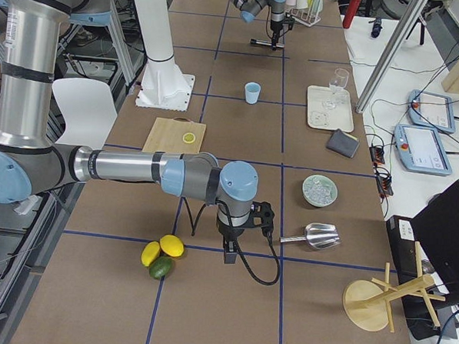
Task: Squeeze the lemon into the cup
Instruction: 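Grasp the steel muddler with the left gripper and lift it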
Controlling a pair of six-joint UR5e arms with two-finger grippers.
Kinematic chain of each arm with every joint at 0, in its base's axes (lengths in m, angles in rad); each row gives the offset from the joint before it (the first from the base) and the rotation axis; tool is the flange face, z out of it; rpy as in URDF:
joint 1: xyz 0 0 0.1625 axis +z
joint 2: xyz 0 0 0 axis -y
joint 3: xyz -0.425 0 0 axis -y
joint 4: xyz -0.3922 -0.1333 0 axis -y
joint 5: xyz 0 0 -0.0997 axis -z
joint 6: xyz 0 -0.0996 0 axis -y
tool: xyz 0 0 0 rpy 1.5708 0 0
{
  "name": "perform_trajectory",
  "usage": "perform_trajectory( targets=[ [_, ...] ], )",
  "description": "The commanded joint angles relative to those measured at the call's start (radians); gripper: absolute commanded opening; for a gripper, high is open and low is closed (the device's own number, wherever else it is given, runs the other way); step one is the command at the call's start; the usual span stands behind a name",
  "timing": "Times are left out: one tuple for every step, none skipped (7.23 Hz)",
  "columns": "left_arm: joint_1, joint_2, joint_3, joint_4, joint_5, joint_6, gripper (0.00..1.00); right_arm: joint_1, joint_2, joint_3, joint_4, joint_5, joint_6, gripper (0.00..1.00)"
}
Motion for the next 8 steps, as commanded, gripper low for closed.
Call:
perform_trajectory(
  targets=[
    [-0.02,0.0,-0.032,0.007,-0.004,0.059,0.0,0.008,0.0,0.001,0.0,0.0,-0.002,1.0],
    [-0.032,0.002,-0.05,0.012,-0.006,0.082,0.0,0.008,0.0,-0.001,0.0,-0.001,-0.002,1.0],
    [-0.042,0.002,-0.061,0.012,-0.006,0.084,0.0,0.008,0.0,-0.001,0.0,0.0,0.0,1.0],
    [-0.045,0.002,-0.073,0.012,-0.006,0.085,0.0,0.008,0.0,-0.001,0.0,0.0,0.0,1.0],
    [-0.052,0.002,-0.111,0.009,-0.003,0.085,0.0,0.008,-0.002,-0.001,0.0,-0.001,0.0,1.0],
    [-0.052,0.002,-0.166,0.003,0.005,0.087,0.0,0.008,-0.003,-0.003,0.0,-0.001,0.0,1.0],
    [-0.051,-0.009,-0.214,-0.006,0.029,0.119,0.0,0.008,-0.011,-0.003,0.0,-0.001,0.001,1.0],
    [-0.051,-0.048,-0.225,-0.053,0.072,0.219,0.0,0.008,-0.014,-0.004,0.0,-0.001,0.0,1.0]
  ],
)
